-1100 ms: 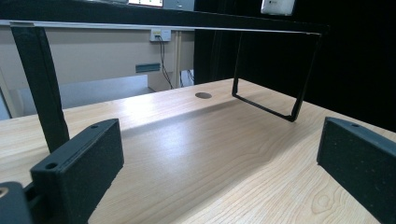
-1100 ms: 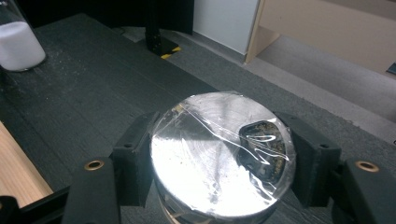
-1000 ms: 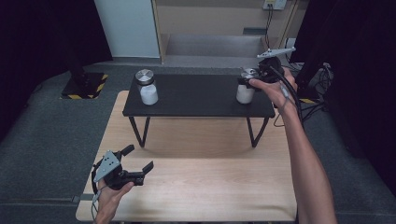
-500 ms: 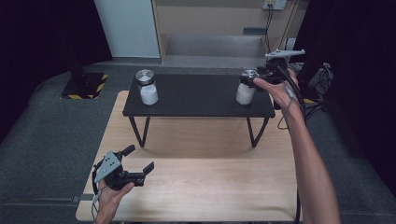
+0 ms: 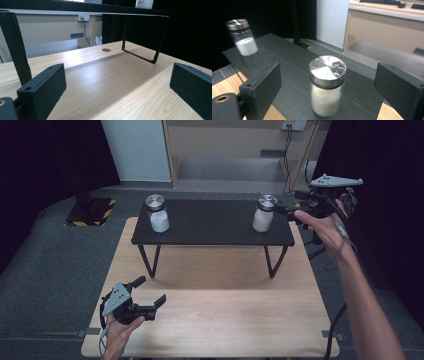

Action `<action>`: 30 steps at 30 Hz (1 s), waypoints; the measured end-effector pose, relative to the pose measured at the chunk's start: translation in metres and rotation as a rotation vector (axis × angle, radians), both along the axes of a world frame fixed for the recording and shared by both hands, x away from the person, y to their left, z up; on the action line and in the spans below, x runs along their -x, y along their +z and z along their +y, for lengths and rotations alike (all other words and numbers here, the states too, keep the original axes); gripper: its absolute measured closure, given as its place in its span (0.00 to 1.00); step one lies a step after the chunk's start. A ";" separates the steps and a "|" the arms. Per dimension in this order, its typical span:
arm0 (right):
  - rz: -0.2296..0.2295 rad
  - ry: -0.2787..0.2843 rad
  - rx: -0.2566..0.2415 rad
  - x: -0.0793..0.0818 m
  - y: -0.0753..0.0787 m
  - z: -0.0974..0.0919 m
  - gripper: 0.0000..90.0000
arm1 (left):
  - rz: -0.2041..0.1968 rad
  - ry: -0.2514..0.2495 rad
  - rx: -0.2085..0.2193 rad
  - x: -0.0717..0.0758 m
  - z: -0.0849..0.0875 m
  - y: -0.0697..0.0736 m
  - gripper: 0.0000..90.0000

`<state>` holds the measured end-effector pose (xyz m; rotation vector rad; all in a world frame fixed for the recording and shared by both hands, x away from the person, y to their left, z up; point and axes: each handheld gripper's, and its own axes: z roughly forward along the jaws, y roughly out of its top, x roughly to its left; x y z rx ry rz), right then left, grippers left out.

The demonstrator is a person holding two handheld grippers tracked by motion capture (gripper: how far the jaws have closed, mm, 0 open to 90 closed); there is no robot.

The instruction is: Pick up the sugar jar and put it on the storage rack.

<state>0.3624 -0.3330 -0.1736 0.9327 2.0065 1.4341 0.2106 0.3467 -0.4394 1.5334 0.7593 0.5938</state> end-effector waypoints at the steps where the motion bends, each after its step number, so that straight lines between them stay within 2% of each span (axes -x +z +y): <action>1: -0.010 0.004 -0.001 0.004 -0.001 -0.001 0.09 | -0.001 -0.002 -0.001 0.000 0.000 0.000 0.00; 8: -0.039 0.057 0.026 0.030 -0.004 -0.007 0.09 | 0.002 -0.007 0.001 -0.001 -0.001 -0.001 0.00; 15: -0.062 0.115 0.026 0.049 -0.011 -0.009 0.09 | 0.001 -0.013 -0.009 -0.001 -0.003 0.000 0.00; 23: -0.084 0.162 0.010 0.070 -0.027 -0.011 0.09 | 0.001 -0.012 -0.010 -0.001 -0.003 0.000 0.00; 30: -0.090 0.182 -0.007 0.082 -0.043 -0.011 0.09 | 0.003 -0.014 -0.012 -0.001 -0.003 0.000 0.00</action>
